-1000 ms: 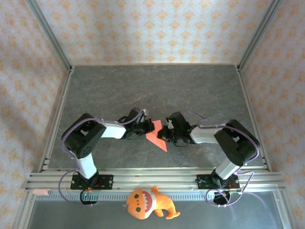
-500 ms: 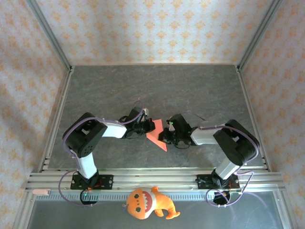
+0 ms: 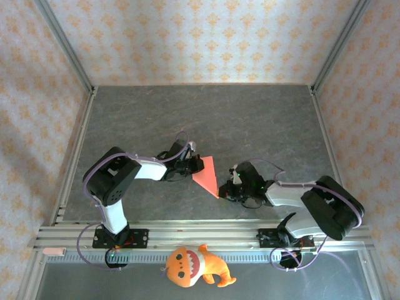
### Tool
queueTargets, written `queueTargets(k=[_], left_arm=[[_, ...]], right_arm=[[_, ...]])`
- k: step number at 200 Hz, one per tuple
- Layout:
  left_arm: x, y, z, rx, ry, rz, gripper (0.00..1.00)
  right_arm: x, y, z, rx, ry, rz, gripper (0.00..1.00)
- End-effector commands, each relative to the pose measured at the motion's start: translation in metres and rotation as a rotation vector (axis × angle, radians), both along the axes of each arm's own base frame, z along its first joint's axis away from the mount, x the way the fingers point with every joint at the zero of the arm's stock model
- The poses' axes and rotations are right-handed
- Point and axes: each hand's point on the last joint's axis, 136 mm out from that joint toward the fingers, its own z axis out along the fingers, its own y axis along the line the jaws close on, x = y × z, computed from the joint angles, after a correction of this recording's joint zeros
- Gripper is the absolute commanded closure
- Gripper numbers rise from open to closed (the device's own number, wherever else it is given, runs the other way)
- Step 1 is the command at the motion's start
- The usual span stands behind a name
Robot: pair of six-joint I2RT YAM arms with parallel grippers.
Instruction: Fold a paper plane with a square sheet of paper (pick it up from the middle)
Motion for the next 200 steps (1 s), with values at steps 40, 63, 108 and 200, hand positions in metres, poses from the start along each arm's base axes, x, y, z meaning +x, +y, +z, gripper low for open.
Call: queueTargets(k=[40,63,108,200], left_arm=[[-0.02,0.04,-0.055,0.196,0.129,0.054,1.0],[-0.021,0.04,-0.054,0.193,0.128,0.056,1.0],[-0.023,0.04,-0.057,0.194,0.135,0.055,1.0],[-0.021,0.041,-0.056,0.178,0.142,0.08,1.0]], right_arm=[[0.034,0.026,0.046,0.027,-0.058,-0.011,1.0],[0.057,0.04,0.043,0.013,-0.072,-0.03,1.0],[0.063,0.049,0.012,-0.011,-0.017,-0.018,1.0],[-0.029,-0.023,-0.022,-0.061,0.104,-0.034,1.0]])
